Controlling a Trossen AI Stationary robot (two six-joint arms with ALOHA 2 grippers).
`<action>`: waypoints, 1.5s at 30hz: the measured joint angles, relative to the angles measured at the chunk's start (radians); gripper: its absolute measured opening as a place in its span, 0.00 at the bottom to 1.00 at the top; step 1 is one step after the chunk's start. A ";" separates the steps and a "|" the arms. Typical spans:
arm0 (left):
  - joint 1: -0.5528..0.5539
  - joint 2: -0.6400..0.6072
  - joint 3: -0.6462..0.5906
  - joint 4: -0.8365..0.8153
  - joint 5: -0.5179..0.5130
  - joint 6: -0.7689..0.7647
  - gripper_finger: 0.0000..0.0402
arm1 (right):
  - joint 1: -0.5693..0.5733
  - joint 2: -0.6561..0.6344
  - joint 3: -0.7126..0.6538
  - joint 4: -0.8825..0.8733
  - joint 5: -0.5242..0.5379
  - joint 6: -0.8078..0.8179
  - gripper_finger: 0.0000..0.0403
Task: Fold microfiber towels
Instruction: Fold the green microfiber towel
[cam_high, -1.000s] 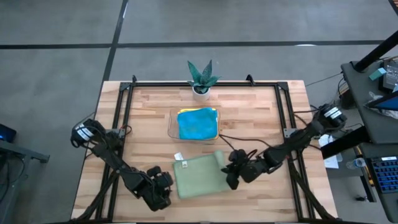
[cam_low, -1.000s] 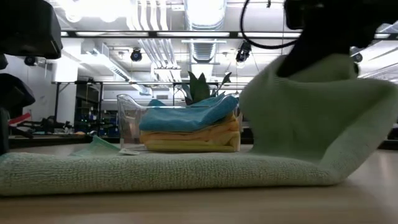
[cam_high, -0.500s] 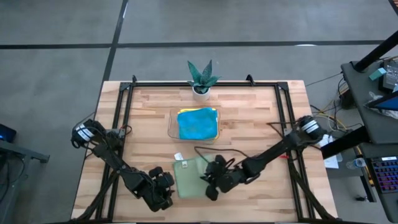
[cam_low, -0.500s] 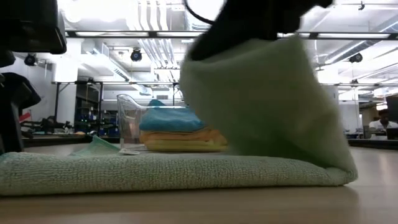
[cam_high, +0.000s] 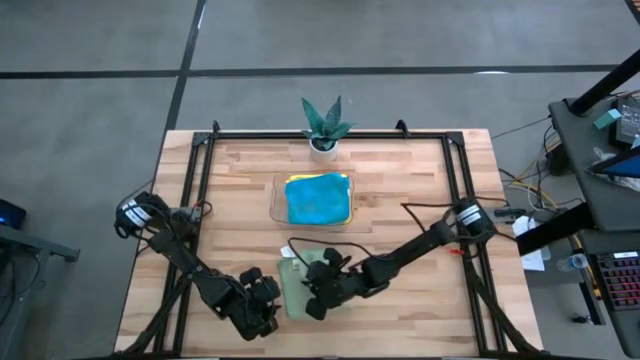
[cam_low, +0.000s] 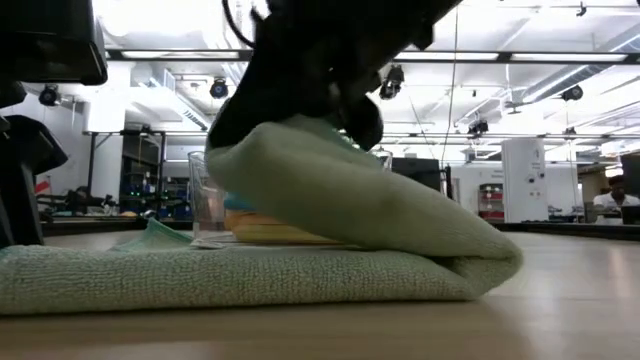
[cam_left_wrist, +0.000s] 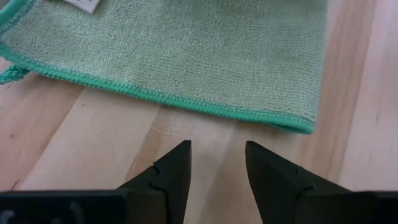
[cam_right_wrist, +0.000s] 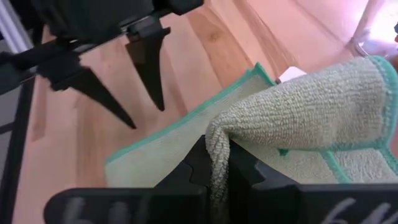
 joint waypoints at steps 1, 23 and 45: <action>0.000 0.000 0.000 0.001 0.000 0.000 0.34 | -0.005 0.011 0.012 -0.007 0.000 0.009 0.03; 0.000 0.000 -0.001 0.018 -0.021 0.002 0.34 | -0.027 0.043 0.041 -0.070 -0.035 0.062 0.09; -0.001 -0.002 0.033 0.018 -0.024 0.045 0.34 | -0.018 -0.004 0.093 -0.219 -0.062 -0.094 0.50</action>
